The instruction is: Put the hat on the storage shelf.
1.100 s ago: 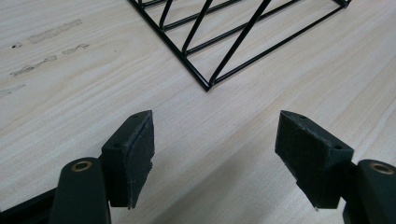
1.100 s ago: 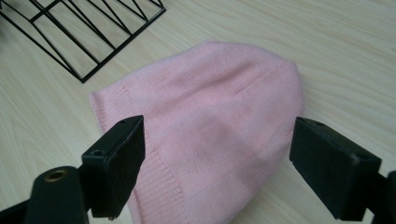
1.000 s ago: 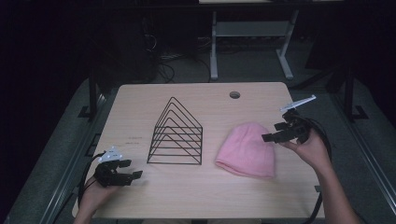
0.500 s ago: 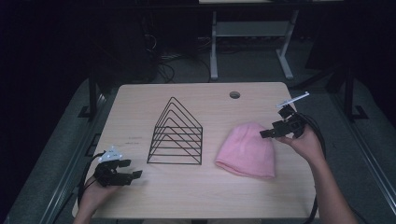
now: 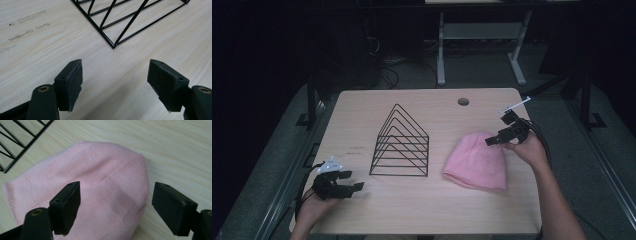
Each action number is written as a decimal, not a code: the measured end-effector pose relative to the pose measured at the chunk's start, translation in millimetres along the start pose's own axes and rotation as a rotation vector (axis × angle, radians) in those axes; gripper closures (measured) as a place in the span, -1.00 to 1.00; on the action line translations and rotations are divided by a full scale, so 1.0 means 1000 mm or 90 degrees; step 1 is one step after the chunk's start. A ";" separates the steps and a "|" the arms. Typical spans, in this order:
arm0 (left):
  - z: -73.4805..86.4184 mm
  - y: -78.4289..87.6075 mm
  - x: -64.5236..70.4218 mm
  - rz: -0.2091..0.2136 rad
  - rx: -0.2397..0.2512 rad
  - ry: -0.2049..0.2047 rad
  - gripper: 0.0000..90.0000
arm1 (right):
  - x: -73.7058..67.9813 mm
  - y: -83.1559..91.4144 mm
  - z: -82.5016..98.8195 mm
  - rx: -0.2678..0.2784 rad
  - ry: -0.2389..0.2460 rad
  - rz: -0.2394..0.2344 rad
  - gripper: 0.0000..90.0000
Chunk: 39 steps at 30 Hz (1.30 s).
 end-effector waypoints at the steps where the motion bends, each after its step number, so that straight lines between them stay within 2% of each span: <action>1: 0.000 0.000 0.000 0.001 -0.002 -0.002 -0.37 | 0.001 -0.002 0.000 -0.003 -0.001 0.001 -0.49; 7: 0.000 -0.002 0.000 0.002 -0.005 0.001 -0.37 | 0.006 -0.014 -0.001 -0.015 -0.006 0.021 -0.47; 13: 0.001 -0.001 -0.002 0.003 -0.013 -0.004 -0.37 | 0.011 -0.022 -0.004 -0.025 -0.016 0.023 -0.42; 17: 0.002 -0.002 -0.003 0.003 -0.009 0.002 -0.37 | 0.017 -0.026 -0.004 -0.034 -0.016 0.046 -0.15; 21: 0.002 -0.001 -0.004 0.001 -0.011 0.001 -0.37 | 0.021 -0.029 -0.002 -0.039 -0.033 0.036 -0.03; 22: 0.002 -0.001 -0.003 0.001 -0.006 0.006 -0.37 | 0.021 -0.029 -0.001 -0.041 -0.034 0.033 -0.02; 24: 0.002 -0.001 -0.002 0.001 -0.014 -0.001 -0.37 | 0.021 -0.031 0.001 -0.048 -0.039 0.032 -0.01; 27: 0.001 -0.002 -0.001 0.002 -0.009 0.001 -0.37 | 0.022 -0.034 0.005 -0.049 -0.049 0.023 0.00; 39: 0.002 -0.003 0.000 0.002 -0.013 0.000 -0.37 | 0.021 -0.043 0.009 -0.064 -0.064 0.005 0.20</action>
Point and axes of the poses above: each handheld gripper's, and its own axes: y roughly backward along the jaws, z roughly out of its underside, x roughly to its right, the point moved 5 cm from there along -y, roughly forward along the jaws, and after that the axes turned 6 degrees about x, right-handed, at the moved point
